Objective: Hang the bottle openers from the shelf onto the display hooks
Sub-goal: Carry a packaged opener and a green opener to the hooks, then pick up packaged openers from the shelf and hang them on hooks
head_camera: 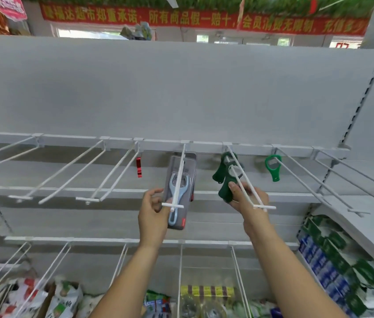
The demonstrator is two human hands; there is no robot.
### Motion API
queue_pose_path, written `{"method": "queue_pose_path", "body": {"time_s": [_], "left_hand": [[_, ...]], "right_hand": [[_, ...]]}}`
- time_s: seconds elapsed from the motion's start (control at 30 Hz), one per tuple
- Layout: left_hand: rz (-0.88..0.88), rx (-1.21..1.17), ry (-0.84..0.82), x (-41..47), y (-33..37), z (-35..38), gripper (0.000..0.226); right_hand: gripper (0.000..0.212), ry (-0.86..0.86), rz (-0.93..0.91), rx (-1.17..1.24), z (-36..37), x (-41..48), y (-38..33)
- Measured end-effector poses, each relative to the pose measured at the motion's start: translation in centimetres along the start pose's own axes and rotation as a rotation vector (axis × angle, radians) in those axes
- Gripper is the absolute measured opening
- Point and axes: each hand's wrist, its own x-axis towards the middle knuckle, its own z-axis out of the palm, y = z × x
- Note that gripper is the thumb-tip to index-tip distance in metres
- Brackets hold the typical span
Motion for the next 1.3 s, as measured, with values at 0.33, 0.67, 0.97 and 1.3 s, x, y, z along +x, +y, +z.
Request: {"method": "queue_pose_path", "body": {"time_s": [0.33, 0.67, 0.97, 1.3], "left_hand": [[0.024, -0.026, 0.078, 2.9, -2.1, 3.1, 0.032], [-0.019, 0.143, 0.060, 3.6, -4.3, 2.5, 0.031], [0.031, 0.104, -0.243, -2.9, -1.2, 2.1, 0.017], [0.118, 0.019, -0.693, -14.1, 1.9, 11.1, 0.034]], "right_hand": [[0.012, 0.037, -0.014, -0.063, 1.9, 4.6, 0.6], [0.018, 0.027, 0.095, -0.155, 0.8, 5.2, 2.8], [0.014, -0.059, -0.129, -0.321, -6.4, -2.7, 3.2], [0.021, 0.099, -0.164, -0.299, -19.5, -12.3, -0.3]]}}
